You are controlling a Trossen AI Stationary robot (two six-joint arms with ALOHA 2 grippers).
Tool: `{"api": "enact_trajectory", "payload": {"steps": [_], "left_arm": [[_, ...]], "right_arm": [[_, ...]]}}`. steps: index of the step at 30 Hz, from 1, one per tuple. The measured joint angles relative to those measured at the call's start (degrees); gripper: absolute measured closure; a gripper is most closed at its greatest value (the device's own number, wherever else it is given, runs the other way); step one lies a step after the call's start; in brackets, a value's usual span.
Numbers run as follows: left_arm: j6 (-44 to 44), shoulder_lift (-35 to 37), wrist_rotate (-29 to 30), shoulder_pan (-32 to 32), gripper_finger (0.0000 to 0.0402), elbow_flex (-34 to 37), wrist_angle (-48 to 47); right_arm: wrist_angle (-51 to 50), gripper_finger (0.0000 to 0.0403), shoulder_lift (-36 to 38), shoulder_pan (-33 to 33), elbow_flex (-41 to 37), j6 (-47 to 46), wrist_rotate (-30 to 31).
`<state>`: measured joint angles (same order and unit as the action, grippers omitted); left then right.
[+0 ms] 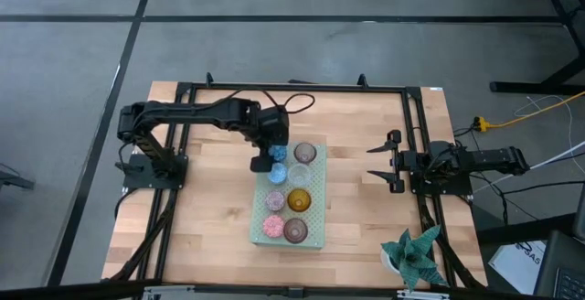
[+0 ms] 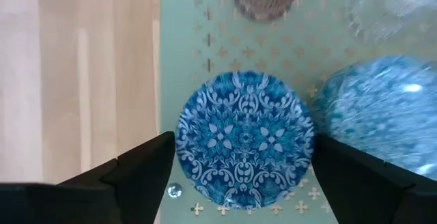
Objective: Pick & Place candle stick holders
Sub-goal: Put the blue patterned scented candle on the shelf, then return to Home Position
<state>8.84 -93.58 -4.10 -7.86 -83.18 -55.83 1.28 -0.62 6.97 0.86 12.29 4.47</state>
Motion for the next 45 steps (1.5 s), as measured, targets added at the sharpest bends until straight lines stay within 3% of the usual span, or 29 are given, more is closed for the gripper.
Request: {"api": "enact_trajectory", "payload": {"steps": [6,10,18,23,27,34,40,45], "left_arm": [[-0.13,0.11,0.12,-0.15,0.0066,-5.84,-5.29],[-0.19,0.33,3.98,-0.13,0.0066,-9.57,-10.95],[0.31,6.80,6.54,-1.10,0.0067,-9.98,-15.11],[-2.56,13.02,13.78,-1.40,0.0068,-9.21,-15.71],[-3.92,21.00,14.64,-1.40,0.0068,-1.56,-10.70],[-10.81,37.28,14.65,-1.37,0.0068,21.19,-2.81],[-22.32,51.91,14.56,-0.09,0.0068,40.42,-2.69],[-33.65,60.54,14.27,0.33,0.0068,52.11,-2.82]], "right_arm": [[0.00,0.0114,0.00,-0.01,0.00,-0.01,0.00],[0.00,0.0114,0.00,0.00,0.00,0.00,0.00],[0.02,0.0114,0.00,-0.01,0.00,-0.01,0.00],[0.01,0.0114,0.00,-0.01,0.00,-0.01,0.00],[0.00,0.0114,0.00,-0.01,0.00,0.00,0.00],[0.00,0.0114,0.00,0.00,0.00,0.00,0.00],[0.00,0.0114,0.00,0.00,0.00,-0.01,0.00],[0.00,0.0114,0.00,-0.01,0.00,-0.01,0.00]]}}
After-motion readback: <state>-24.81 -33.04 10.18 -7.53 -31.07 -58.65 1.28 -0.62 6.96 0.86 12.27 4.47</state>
